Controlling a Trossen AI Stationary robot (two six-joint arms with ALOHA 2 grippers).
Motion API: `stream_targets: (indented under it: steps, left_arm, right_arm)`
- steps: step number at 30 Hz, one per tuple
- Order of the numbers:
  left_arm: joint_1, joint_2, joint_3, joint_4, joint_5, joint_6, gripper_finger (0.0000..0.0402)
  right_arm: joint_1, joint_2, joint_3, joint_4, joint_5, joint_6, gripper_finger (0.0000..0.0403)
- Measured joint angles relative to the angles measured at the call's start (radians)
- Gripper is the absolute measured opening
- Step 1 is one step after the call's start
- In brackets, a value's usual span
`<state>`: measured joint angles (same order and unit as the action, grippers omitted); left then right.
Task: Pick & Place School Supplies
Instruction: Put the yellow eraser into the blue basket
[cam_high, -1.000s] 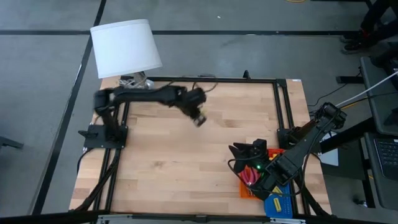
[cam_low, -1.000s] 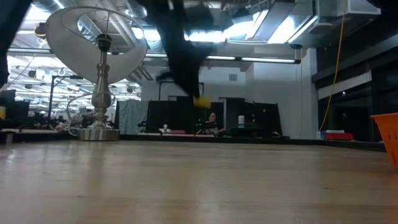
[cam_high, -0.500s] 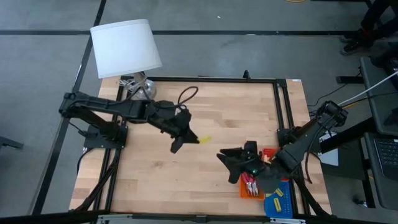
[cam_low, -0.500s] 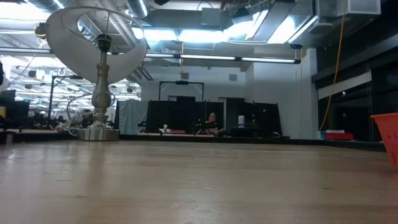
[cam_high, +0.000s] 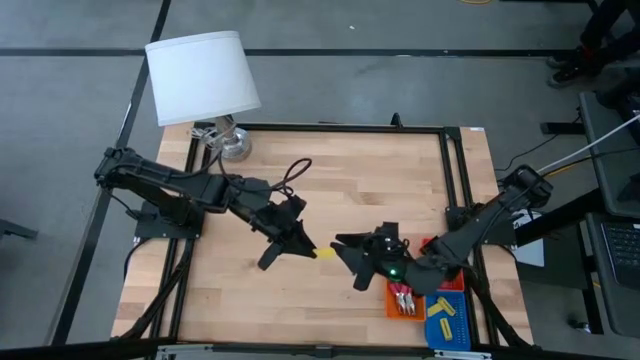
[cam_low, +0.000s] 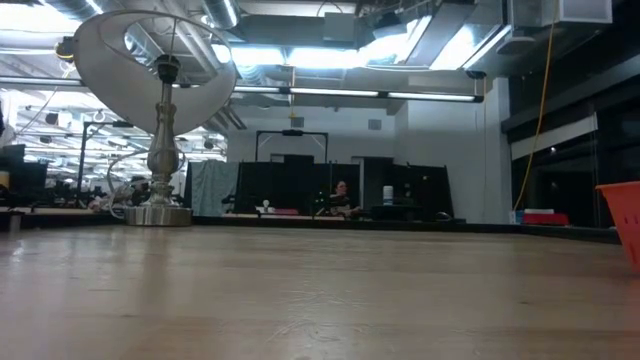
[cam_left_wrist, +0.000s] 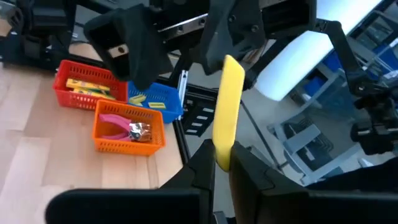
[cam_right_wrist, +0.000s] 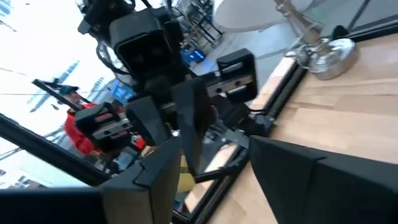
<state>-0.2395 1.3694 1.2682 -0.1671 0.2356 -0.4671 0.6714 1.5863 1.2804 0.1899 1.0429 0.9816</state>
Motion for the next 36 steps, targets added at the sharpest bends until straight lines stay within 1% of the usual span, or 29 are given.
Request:
stream_targets:
  steps: [5,9,12,19,27,31,36]
  left_arm:
    - [-0.004,0.000,0.001,-0.005,0.000,0.024,0.0019]
    - [-0.003,-0.011,0.001,-0.039,-0.003,0.035,0.0018]
    - [-0.003,-0.016,0.000,-0.056,-0.003,0.047,0.0018]
    - [0.015,-0.020,0.001,-0.037,-0.001,0.046,0.0018]
    - [0.043,-0.020,0.001,-0.009,0.018,0.043,0.0018]
    - [0.060,-0.020,0.001,-0.008,0.034,0.043,0.0018]
    - [0.066,-0.020,0.001,-0.008,0.044,0.043,0.0018]
  right_arm:
    - [-0.002,0.016,0.000,0.116,-0.003,-0.078,0.0226]
    - [0.013,0.016,0.000,0.174,0.004,-0.127,0.0239]
    - [0.019,0.016,0.000,0.177,0.001,-0.130,0.0239]
    - [0.013,0.016,0.000,0.166,0.003,-0.132,0.0232]
    - [-0.014,0.016,0.000,0.151,-0.019,-0.138,0.0231]
    - [-0.031,0.017,0.000,0.150,-0.061,-0.137,0.0231]
    - [-0.043,0.023,0.000,0.147,-0.065,-0.133,0.0228]
